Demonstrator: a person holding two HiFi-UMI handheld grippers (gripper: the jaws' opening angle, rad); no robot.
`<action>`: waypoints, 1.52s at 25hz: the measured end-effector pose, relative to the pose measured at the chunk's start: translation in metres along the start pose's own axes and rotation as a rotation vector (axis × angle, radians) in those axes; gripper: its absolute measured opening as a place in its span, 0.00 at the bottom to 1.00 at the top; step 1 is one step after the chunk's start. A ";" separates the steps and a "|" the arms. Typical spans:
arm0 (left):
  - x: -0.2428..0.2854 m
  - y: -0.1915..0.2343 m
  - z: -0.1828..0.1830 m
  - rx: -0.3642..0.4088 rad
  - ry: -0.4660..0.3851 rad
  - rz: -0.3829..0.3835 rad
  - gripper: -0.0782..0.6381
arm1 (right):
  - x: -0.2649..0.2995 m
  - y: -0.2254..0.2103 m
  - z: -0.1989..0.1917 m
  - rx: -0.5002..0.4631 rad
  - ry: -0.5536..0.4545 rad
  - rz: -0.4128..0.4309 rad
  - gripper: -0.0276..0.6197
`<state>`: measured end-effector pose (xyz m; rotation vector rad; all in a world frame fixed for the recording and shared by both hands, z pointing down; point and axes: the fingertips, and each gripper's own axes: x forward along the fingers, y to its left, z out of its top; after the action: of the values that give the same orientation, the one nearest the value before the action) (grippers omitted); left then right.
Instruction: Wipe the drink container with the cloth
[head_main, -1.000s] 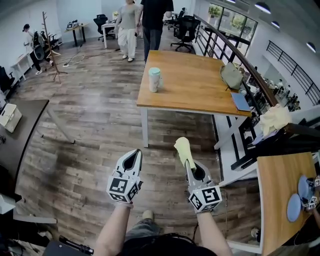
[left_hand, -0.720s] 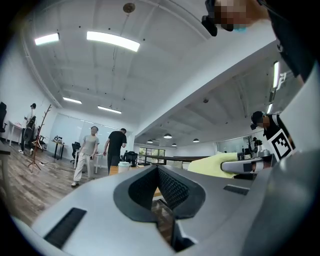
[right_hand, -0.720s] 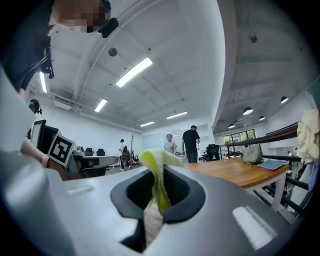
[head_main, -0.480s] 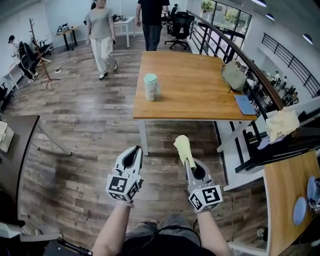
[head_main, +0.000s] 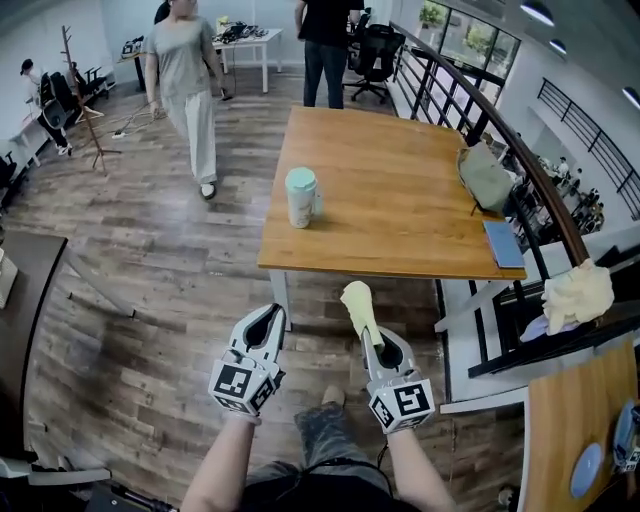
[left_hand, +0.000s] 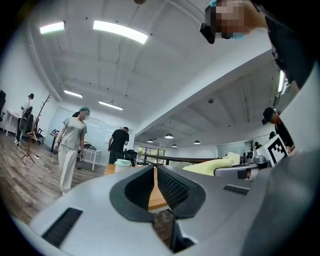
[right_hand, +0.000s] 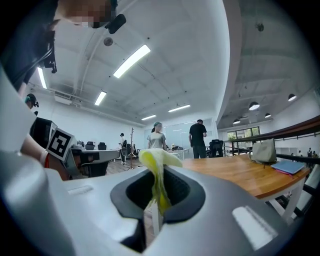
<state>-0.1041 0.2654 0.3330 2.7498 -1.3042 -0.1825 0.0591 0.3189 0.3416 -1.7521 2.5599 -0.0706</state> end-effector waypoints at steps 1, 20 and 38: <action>0.012 0.003 -0.001 0.002 0.002 0.004 0.10 | 0.011 -0.008 0.000 -0.004 0.007 0.009 0.08; 0.196 0.070 -0.035 0.015 0.044 0.131 0.53 | 0.166 -0.122 -0.021 -0.012 0.075 0.173 0.08; 0.290 0.163 -0.062 0.044 0.130 0.158 0.69 | 0.234 -0.147 -0.047 0.001 0.136 0.183 0.08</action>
<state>-0.0376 -0.0601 0.3961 2.6266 -1.4977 0.0366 0.1084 0.0479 0.3953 -1.5547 2.8021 -0.1915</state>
